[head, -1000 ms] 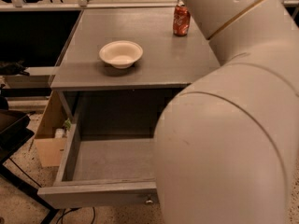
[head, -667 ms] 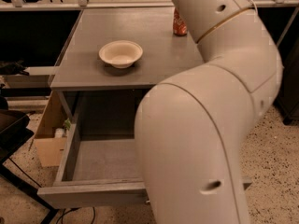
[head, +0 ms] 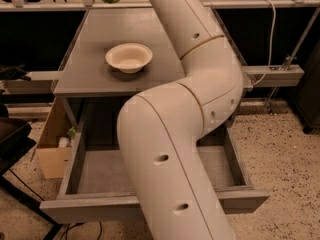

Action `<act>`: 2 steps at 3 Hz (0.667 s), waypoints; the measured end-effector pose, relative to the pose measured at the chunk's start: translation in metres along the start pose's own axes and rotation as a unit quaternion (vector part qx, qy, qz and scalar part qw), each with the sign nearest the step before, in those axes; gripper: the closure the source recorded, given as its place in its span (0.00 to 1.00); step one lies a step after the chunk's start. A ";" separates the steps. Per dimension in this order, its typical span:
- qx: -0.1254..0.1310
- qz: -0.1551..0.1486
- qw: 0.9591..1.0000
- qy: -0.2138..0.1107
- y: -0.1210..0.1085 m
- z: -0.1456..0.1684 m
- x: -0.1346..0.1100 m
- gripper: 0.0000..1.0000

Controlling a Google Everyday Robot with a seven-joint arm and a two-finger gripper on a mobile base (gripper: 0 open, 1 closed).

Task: Pick green jalapeno chip bag from top drawer and place on counter

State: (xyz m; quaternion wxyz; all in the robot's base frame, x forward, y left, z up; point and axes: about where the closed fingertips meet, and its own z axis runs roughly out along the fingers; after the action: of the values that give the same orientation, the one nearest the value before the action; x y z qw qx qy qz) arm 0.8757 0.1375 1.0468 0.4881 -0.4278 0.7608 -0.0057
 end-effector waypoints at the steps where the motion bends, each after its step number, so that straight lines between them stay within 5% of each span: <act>1: -0.013 0.032 0.999 0.004 0.019 0.037 0.008 1.00; 2: -0.016 0.038 0.999 0.006 0.022 0.044 0.010 0.78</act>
Offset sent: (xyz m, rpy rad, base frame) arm 0.0149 0.0230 -0.0344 0.0485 0.0514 -0.0184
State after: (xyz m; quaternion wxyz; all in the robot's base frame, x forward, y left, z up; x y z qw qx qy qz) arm 0.8928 0.1632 1.0067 0.4765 -0.4060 0.7795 0.0222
